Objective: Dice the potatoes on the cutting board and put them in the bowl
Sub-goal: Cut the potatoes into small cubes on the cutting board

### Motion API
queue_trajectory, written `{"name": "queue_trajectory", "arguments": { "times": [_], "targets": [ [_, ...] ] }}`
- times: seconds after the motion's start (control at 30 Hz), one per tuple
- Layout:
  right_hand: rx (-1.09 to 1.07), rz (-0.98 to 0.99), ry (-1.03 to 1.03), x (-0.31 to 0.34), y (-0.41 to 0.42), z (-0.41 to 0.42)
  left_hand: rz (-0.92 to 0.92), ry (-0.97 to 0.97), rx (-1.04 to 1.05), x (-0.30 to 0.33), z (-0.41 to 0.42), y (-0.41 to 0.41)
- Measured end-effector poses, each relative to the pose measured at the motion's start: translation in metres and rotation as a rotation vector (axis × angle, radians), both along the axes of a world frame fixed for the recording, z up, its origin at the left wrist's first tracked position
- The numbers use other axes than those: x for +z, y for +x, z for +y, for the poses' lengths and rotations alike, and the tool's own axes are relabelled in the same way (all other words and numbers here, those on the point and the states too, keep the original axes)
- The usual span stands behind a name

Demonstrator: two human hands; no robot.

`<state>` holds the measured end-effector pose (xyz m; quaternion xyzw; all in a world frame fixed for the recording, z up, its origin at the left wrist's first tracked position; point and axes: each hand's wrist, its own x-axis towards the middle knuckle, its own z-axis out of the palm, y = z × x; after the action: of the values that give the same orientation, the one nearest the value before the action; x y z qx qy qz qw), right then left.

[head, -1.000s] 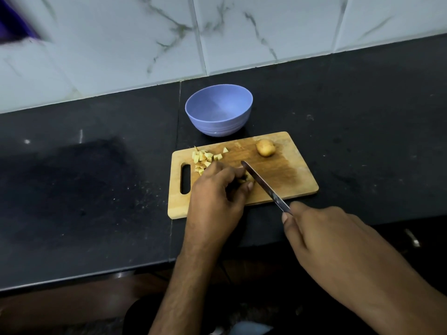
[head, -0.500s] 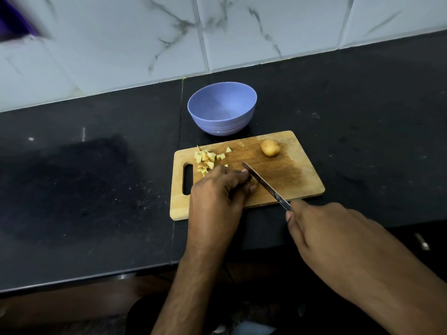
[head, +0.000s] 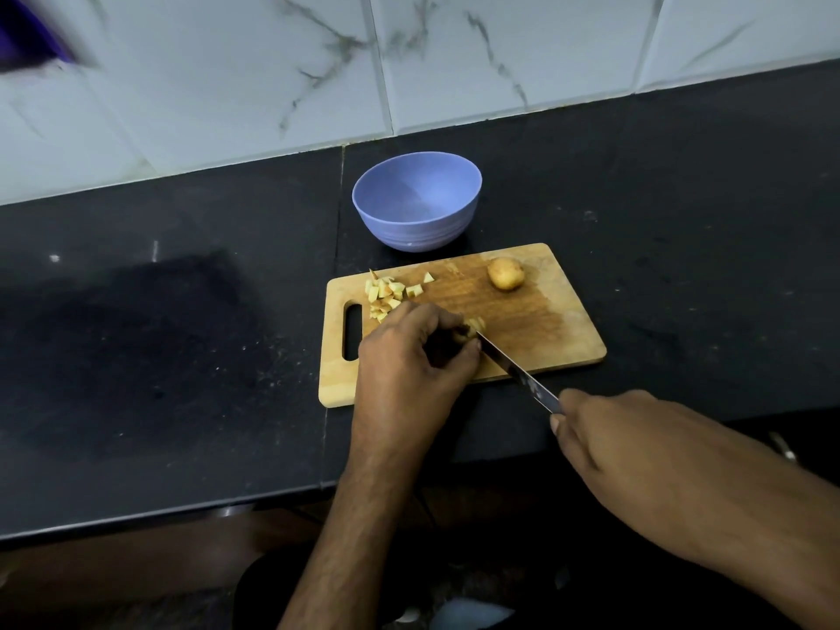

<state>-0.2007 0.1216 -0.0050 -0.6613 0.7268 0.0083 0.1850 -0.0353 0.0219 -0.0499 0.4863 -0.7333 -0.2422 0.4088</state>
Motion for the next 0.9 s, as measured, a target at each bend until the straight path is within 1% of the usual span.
{"name": "queue_trajectory", "arguments": {
  "times": [0.13,0.27,0.43,0.6,0.8,0.9],
  "targets": [
    [-0.012,0.036,0.000,-0.001,-0.001,0.008,0.005,0.026,0.018,0.000,0.001,0.000],
    [-0.038,0.020,-0.025,0.002,0.000,0.014,0.040,0.018,0.023,0.001,0.004,0.001],
    [-0.031,0.028,-0.071,0.010,0.002,0.022,-0.067,-0.068,0.010,0.000,0.010,0.005],
    [-0.043,0.024,-0.134,0.026,0.009,0.021,-0.074,-0.086,0.046,0.000,0.010,0.004],
    [-0.010,0.024,-0.215,0.013,0.019,0.010,-0.071,-0.095,0.080,-0.001,0.012,0.004],
    [0.001,0.038,-0.200,0.012,0.021,0.009,-0.059,-0.071,0.087,0.001,0.012,0.004]
  ]
}}
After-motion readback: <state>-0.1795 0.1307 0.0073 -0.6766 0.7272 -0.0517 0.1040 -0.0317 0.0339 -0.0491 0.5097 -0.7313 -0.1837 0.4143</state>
